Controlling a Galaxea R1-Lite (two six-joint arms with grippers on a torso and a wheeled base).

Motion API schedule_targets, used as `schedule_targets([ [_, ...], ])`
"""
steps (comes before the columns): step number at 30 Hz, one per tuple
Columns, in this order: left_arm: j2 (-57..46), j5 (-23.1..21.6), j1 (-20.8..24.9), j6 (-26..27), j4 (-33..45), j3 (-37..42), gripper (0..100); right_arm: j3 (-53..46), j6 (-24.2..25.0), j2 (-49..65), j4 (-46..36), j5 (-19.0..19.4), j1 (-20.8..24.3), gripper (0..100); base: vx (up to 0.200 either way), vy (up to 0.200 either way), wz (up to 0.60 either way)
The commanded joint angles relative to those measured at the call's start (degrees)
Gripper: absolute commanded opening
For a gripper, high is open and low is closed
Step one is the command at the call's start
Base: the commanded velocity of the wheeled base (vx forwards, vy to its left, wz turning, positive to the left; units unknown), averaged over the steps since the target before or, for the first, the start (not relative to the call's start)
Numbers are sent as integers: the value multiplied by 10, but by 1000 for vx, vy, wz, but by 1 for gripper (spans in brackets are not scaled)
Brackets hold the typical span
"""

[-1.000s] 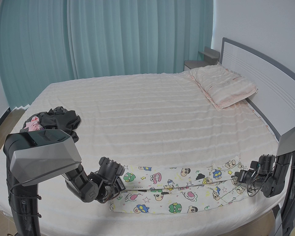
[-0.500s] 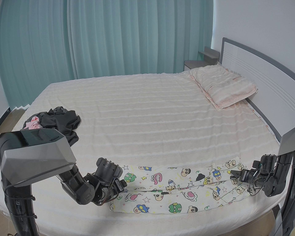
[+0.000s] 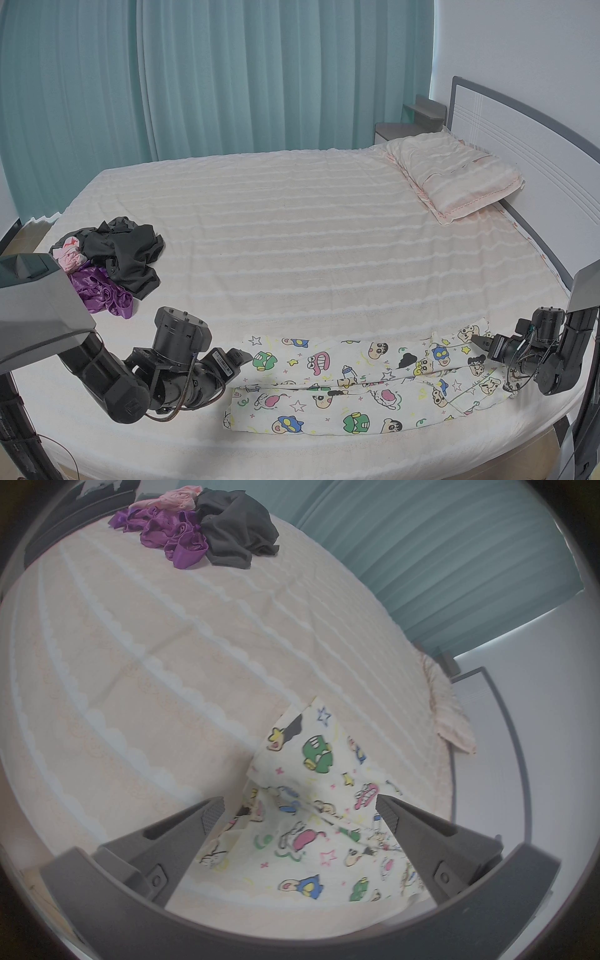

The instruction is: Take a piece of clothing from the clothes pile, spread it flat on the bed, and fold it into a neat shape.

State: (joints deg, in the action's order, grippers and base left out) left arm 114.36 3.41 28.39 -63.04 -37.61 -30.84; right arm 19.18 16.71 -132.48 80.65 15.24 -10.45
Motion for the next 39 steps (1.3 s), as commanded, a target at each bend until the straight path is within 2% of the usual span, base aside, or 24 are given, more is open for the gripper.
schedule_targets([
  [1, -18, -7, -10, -16, -90, 62, 100, 15, 2, -37, -10, 0, 9, 0, 0, 0, 0],
  [4, -19, -6, -10, -18, -114, 76, 100, 14, 2, -33, -10, -3, 6, 0, 0, 0, 0],
  [10, -18, -7, -10, -19, -116, 80, 100, 2, -4, -15, -12, -6, -2, 0, 0, 0, 0],
  [15, -18, -6, -10, -18, -116, 82, 100, 7, -26, 2, -55, -6, -26, 0, 0, 0, 0],
  [18, -17, -7, -10, -18, -118, 84, 100, 7, -57, 6, -73, -5, -41, 0, 0, 0, 0],
  [28, -13, -6, -10, -19, -119, 81, 100, -5, -86, 6, -73, -5, -44, 0, 0, 0, 0],
  [29, -13, -6, -10, -19, -119, 80, 100, -6, -92, 6, -73, -5, -45, 100, 0, 0, 0],
  [39, -12, -4, -11, -7, -113, 54, 100, -26, -98, 48, -69, -5, -46, 100, 0, 0, 0],
])
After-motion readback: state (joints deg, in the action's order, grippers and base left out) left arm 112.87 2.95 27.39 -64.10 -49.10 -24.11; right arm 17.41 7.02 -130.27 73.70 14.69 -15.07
